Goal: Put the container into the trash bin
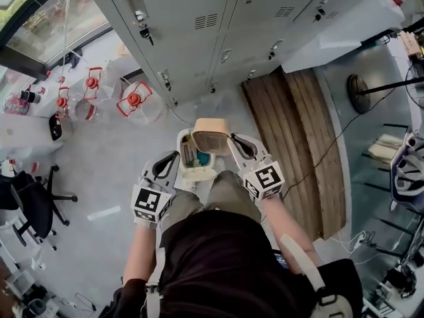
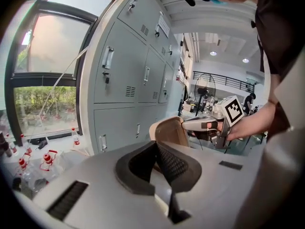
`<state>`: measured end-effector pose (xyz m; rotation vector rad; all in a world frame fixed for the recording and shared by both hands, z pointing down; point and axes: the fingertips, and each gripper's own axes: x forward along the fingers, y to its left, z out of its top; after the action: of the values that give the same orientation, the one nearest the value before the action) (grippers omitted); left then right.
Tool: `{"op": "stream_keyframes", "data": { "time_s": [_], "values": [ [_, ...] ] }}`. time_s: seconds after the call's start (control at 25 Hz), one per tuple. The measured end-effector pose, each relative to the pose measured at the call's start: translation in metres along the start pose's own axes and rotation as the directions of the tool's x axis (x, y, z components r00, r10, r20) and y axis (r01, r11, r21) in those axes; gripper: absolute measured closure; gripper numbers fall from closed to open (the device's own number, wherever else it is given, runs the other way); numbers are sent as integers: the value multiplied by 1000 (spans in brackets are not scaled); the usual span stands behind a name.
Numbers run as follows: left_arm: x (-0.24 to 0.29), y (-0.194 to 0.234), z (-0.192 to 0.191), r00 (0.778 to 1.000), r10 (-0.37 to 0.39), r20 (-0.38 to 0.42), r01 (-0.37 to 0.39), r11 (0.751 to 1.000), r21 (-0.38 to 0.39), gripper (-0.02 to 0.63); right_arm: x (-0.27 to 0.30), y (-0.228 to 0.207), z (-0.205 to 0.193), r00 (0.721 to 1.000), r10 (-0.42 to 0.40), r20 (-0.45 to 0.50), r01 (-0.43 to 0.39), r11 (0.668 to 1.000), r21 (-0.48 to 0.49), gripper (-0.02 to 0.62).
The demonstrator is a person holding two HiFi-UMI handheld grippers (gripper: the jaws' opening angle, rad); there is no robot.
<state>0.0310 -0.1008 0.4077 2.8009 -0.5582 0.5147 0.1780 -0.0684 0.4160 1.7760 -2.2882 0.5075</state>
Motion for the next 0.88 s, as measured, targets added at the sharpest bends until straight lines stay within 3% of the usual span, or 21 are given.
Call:
{"op": "stream_keyframes", "data": {
  "time_s": [0.32,0.6,0.88],
  "values": [
    [-5,-1,-31,989,147,-29,-149,986,-81,598,41,-1,-53,981,149,-121,-152,988,-13,549],
    [-16,3,-70,960,269,-74,-277,947,-161,598,72,8,-108,941,250,-228,-267,962,-48,549],
    [-25,0,-104,932,338,-129,-359,908,-214,598,93,17,-164,898,297,-324,-328,944,-45,549]
  ]
}}
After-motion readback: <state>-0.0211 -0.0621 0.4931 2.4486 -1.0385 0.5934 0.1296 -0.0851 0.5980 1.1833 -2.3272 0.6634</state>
